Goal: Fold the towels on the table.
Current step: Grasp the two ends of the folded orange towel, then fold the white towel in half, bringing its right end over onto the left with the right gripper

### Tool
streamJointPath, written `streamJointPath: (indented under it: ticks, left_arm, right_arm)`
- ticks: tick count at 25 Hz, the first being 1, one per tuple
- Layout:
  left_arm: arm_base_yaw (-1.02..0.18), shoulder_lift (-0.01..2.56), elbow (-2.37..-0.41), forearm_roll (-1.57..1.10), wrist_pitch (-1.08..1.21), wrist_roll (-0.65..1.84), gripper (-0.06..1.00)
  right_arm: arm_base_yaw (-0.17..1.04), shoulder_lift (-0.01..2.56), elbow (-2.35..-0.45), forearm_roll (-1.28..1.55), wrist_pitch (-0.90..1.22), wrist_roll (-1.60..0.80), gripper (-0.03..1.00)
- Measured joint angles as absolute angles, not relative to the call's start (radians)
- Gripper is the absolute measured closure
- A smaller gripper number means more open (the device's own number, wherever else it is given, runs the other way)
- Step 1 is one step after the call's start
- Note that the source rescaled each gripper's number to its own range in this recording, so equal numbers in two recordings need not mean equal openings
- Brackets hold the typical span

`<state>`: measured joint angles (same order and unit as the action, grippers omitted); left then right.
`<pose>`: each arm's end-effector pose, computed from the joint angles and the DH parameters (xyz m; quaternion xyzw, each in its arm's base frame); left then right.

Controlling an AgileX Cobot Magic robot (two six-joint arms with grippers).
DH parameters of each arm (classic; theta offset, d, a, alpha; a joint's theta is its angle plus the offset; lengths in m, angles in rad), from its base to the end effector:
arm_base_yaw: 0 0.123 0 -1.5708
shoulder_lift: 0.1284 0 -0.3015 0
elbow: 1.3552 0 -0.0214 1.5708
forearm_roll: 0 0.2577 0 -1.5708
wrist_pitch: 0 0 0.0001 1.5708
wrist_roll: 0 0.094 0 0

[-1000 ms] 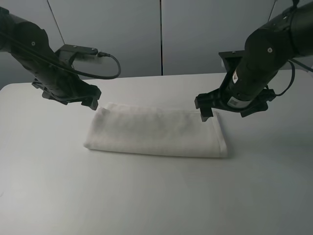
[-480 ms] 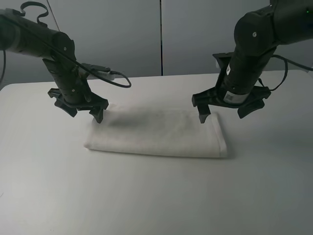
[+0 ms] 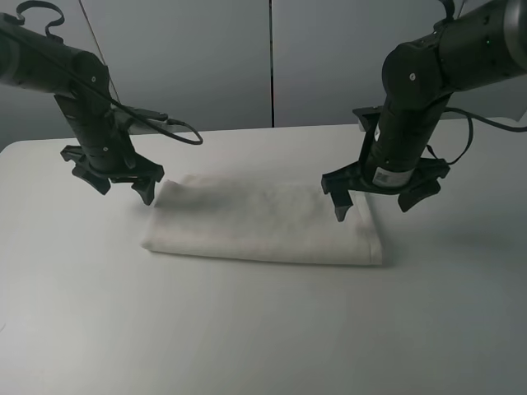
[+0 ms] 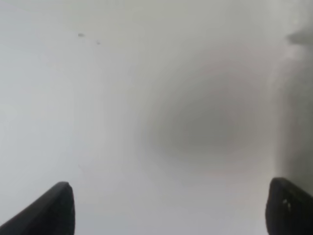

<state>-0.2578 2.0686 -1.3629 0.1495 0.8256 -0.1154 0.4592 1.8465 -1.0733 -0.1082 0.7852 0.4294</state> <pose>0.4003 -0.0949 0.1427 0.1177 0.9893 0.0453 0.0728 0.3089 0.1447 0.1603 -0.0511 0.9966 -0.0148 0.0621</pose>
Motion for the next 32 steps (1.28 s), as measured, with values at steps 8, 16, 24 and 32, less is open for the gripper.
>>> streamJointPath:
  ticks: [8, 16, 24, 32]
  left_arm:
    - [-0.258, 2.081, -1.368, 0.018, 0.775, -0.008, -0.05]
    - [-0.258, 2.141, -1.368, 0.028, 0.766, 0.000, -0.05]
    - [-0.258, 2.167, -1.370, 0.036, 0.755, 0.000, -0.05]
    - [-0.258, 2.167, -1.370, 0.036, 0.755, 0.000, -0.05]
  right_arm:
    - [0.459, 1.847, -1.073, -0.106, 0.780, 0.429, -0.03]
    - [0.459, 1.847, -1.073, -0.106, 0.780, 0.429, -0.03]
    - [0.459, 1.849, -1.075, -0.102, 0.773, 0.429, -0.03]
    - [0.445, 1.936, -1.095, -0.086, 0.770, 0.429, -0.03]
